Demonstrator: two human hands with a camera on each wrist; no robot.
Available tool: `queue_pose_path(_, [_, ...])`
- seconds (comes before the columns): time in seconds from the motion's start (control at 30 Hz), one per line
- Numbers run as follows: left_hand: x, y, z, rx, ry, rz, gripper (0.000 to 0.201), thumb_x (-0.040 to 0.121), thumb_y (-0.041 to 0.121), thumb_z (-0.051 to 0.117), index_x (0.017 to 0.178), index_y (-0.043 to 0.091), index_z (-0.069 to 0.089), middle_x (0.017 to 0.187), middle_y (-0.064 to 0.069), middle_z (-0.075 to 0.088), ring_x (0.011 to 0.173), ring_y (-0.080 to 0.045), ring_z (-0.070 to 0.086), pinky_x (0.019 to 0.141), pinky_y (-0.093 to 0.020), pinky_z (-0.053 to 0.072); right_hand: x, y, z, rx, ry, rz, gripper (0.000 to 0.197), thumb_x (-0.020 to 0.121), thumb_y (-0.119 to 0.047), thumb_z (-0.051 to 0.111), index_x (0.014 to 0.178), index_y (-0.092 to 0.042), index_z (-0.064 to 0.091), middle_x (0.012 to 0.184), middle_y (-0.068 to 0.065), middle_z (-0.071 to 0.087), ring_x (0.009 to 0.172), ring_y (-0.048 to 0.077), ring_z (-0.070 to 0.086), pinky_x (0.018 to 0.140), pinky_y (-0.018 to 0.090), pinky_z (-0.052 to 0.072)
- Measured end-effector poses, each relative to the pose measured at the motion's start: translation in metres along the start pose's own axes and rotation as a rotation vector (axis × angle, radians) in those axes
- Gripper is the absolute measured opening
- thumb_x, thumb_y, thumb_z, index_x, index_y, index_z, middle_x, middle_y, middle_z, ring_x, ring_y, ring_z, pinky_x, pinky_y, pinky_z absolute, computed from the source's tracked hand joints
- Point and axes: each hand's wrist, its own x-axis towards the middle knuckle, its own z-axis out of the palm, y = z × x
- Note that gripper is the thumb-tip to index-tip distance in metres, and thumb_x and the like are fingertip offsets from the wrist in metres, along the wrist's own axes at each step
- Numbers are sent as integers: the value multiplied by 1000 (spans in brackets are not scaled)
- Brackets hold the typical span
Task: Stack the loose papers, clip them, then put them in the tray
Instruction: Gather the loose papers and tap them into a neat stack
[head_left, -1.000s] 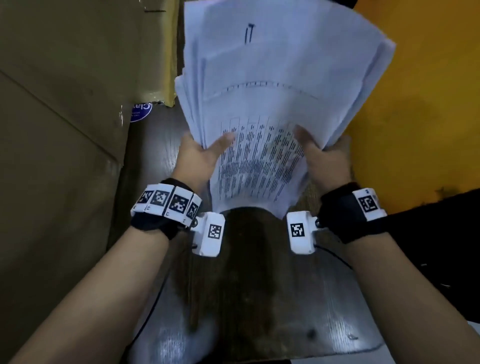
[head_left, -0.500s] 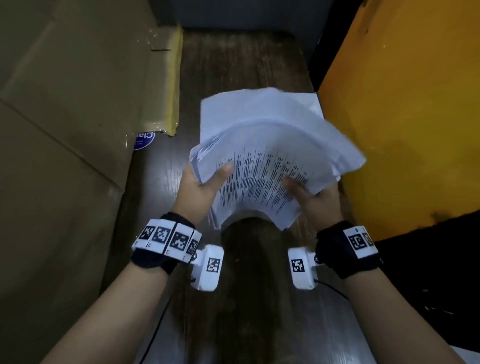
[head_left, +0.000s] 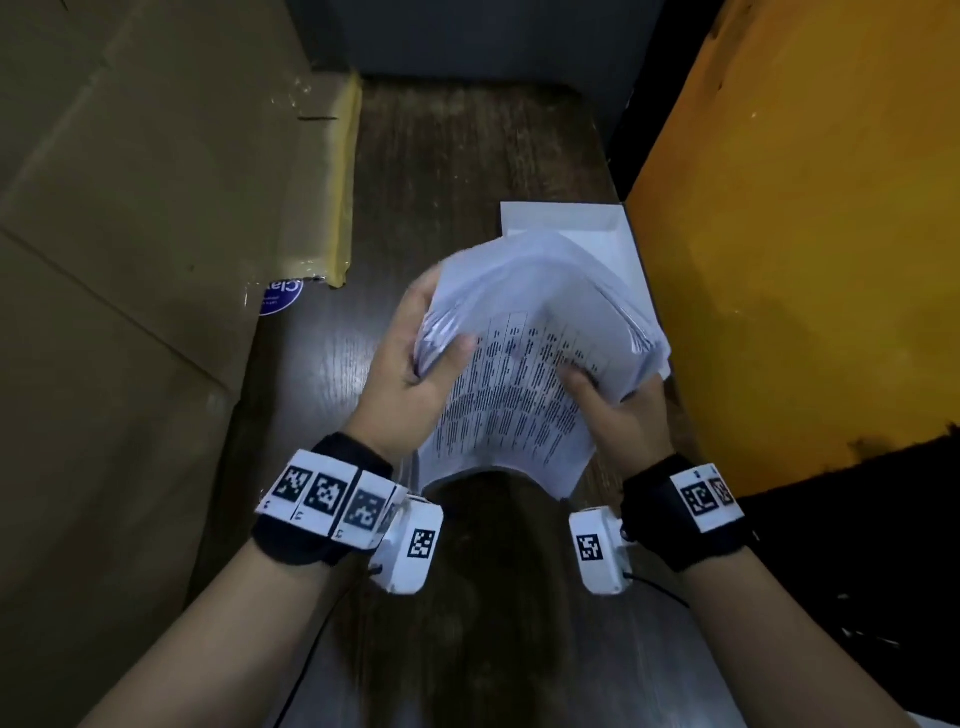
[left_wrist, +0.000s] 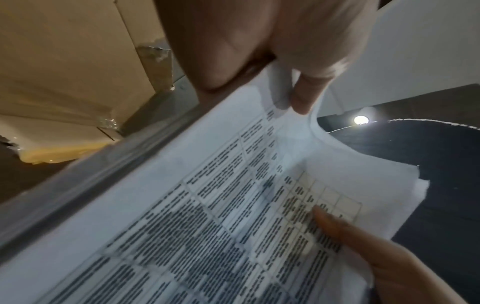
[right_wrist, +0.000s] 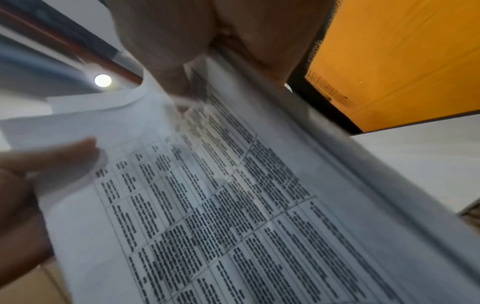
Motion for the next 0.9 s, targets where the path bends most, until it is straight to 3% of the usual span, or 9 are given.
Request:
queue_pose_path(0.1, [-2, 5, -4, 72, -46, 104, 70, 88, 18, 56, 138, 52, 22, 126, 3, 46, 119, -7, 49, 99, -25, 44, -1, -3, -5, -53, -47, -120, 61, 82, -34, 72, 136, -22, 48, 133, 9, 60, 125, 24, 56, 99, 53, 51])
queue_pose_path(0.17, [0, 7, -6, 178, -50, 157, 68, 88, 19, 53, 135, 58, 24, 133, -4, 42, 123, -12, 46, 103, -31, 43, 4, -11, -6, -44, -56, -274, 78, 83, -25, 69, 147, -34, 25, 147, 11, 42, 135, 28, 43, 106, 51, 44])
queue_pose_path(0.27, [0, 9, -7, 284, -87, 276, 55, 90, 5, 50, 133, 39, 41, 132, -18, 41, 126, -14, 43, 107, -28, 37, 11, -28, -6, -120, -44, -488, 77, 83, -21, 65, 144, -41, 22, 129, 1, 46, 124, 25, 47, 103, 31, 44])
queue_pose_path(0.33, [-1, 9, -7, 322, -86, 297, 45, 90, 0, 49, 127, 25, 48, 130, -20, 43, 126, -13, 43, 109, -22, 33, 15, -32, -7, -210, -48, -567, 59, 84, -17, 63, 137, -23, 38, 125, 5, 47, 119, 20, 47, 103, 22, 39])
queue_pose_path(0.43, [-2, 7, -7, 295, -58, 292, 38, 88, -2, 51, 116, 23, 52, 127, -14, 48, 126, -10, 45, 108, -22, 33, 18, -28, -10, -235, -70, -560, 40, 85, -13, 63, 122, -10, 49, 118, 17, 54, 113, 21, 51, 100, 19, 39])
queue_pose_path(0.6, [-8, -5, -12, 168, 0, 205, 41, 86, -1, 60, 111, 29, 50, 122, 2, 56, 118, -18, 56, 98, -40, 49, 8, -10, -9, -150, -48, -418, 43, 83, -10, 68, 123, -10, 52, 120, -24, 53, 112, -2, 54, 92, 13, 46])
queue_pose_path(0.73, [-16, -19, -11, 145, 61, 162, 52, 82, -4, 67, 121, 27, 49, 116, 16, 58, 106, -3, 59, 83, -19, 52, -2, 1, -1, -103, -65, -225, 74, 82, -2, 70, 138, -26, 28, 128, -34, 34, 112, -28, 42, 85, -1, 43])
queue_pose_path(0.83, [-16, -25, -9, 84, 103, -31, 80, 77, 1, 74, 132, 46, 37, 126, -1, 60, 114, -8, 60, 89, -22, 54, -2, 6, 1, -32, -57, -52, 48, 82, -4, 71, 112, -37, 55, 113, -20, 59, 95, -19, 59, 86, 25, 58])
queue_pose_path(0.9, [-19, -28, -5, 58, 140, -231, 57, 77, 3, 74, 111, 43, 52, 110, 5, 66, 100, 4, 64, 87, -27, 57, 2, 9, -2, -57, -31, 23, 33, 81, -10, 73, 89, -41, 62, 93, -13, 69, 82, -5, 68, 83, 45, 60])
